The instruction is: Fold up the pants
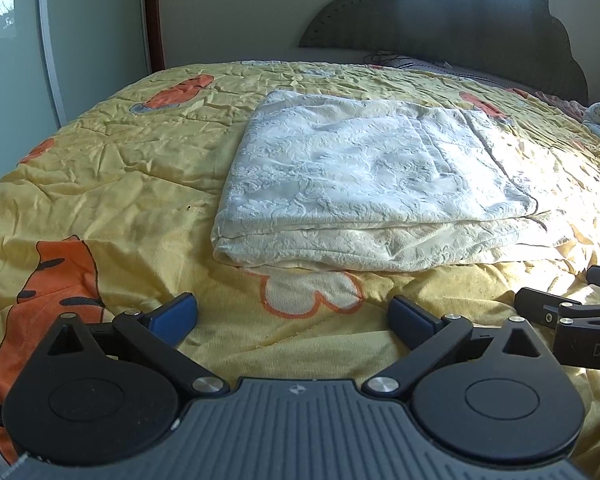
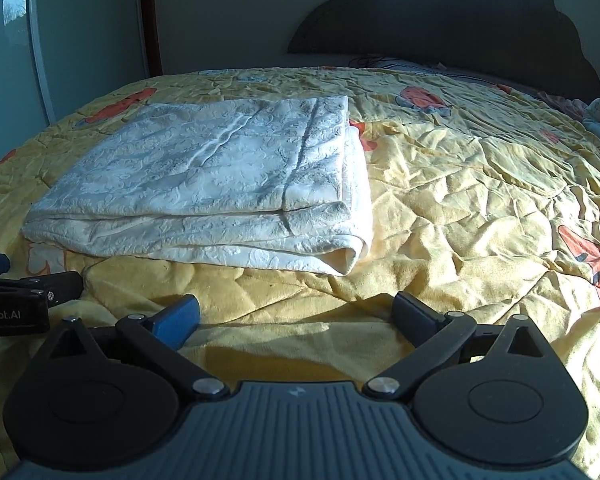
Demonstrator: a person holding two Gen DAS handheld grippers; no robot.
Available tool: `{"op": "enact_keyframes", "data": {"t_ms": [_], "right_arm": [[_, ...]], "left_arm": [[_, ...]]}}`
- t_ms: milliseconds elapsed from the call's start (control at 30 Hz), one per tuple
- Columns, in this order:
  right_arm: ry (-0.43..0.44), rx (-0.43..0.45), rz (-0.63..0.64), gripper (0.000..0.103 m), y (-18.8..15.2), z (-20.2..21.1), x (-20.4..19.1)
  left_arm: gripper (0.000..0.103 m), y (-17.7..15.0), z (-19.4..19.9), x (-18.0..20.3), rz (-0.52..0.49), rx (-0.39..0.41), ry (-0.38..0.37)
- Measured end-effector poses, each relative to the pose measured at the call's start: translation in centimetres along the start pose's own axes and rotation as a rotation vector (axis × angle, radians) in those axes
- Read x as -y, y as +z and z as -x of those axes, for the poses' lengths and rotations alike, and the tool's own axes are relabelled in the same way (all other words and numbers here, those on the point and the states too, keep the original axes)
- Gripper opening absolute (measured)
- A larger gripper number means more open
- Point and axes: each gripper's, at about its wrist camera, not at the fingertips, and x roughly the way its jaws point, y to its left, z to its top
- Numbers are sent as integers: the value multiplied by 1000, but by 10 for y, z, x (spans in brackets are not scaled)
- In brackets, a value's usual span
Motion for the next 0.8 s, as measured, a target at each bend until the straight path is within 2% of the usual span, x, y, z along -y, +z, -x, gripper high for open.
{"op": "enact_keyframes", "data": {"t_ms": [800], "right_arm": [[12,4,-11,103,0,1,2]], "left_arm": [[103,0,0,0,0,0,0]]}}
